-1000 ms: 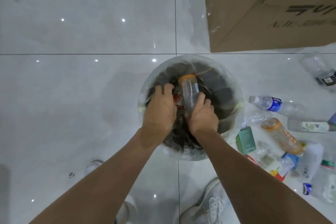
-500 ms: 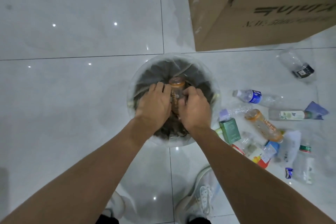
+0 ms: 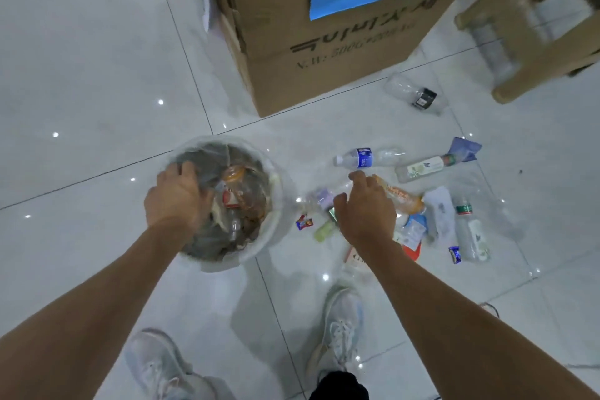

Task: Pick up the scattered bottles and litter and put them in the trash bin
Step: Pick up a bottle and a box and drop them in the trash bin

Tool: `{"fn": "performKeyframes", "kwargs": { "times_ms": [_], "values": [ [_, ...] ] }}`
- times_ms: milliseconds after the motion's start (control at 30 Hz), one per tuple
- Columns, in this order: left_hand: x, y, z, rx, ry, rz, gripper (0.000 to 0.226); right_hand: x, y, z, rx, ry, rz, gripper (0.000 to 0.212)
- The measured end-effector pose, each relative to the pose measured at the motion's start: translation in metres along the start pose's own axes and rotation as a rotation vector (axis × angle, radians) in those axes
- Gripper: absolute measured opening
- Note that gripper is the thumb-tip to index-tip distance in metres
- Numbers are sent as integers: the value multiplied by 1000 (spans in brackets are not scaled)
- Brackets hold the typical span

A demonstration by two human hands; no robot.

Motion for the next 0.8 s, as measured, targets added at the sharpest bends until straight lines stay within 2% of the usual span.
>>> {"fn": "performKeyframes", "kwargs": {
  "times_ms": [100,300,467,600,800],
  "values": [
    [-3,56,1,22,37,-100,42,-5,45,13,38,-5,-65,45],
    [17,185,-24,56,128,-398,29,-9,133,24,71,-45,-151,44],
    [36,249,-64,70,116,-567,28,-8,188,21,96,-51,-158,44],
    [39,256,-105,63,12,-499,32,-17,207,-1,94,-111,-184,47],
    [9,237,-165,45,-110,-316,41,-47,197,-56,68,-154,-108,53]
  ]
}}
Point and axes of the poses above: each hand's wrist, its own x-axis away from the middle knuckle, its own z-axis out of the back of the hand, y = z × x, the point moved 3 cm from there along -x, towards the middle knuckle, and after that the axes turned 3 degrees about -x, right-handed, at the moved point
